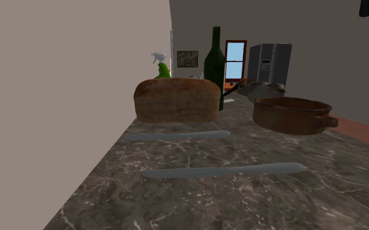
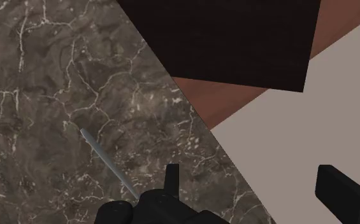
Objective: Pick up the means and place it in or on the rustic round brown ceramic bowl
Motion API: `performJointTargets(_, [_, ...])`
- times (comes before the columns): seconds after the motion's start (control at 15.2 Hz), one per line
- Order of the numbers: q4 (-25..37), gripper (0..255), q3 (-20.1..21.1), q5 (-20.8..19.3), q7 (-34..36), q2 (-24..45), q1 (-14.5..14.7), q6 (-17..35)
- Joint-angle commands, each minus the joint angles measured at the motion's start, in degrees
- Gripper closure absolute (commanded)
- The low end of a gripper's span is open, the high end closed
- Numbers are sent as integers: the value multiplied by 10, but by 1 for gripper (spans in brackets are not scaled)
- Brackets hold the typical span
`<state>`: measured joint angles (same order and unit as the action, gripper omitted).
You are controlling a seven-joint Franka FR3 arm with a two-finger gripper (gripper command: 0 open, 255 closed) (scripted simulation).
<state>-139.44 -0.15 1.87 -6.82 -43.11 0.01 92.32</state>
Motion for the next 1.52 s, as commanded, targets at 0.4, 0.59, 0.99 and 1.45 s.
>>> performJointTargets(0.4, [17, 0, -57, -44, -120, 97, 1, 83])
performJointTargets(0.59, [38, 0, -82, -57, -178, 155, 3, 122])
performJointTargets(0.99, [103, 0, -123, -63, -292, 281, 11, 189])
performJointTargets(1.45, [215, 0, -149, -38, -424, 438, 13, 240])
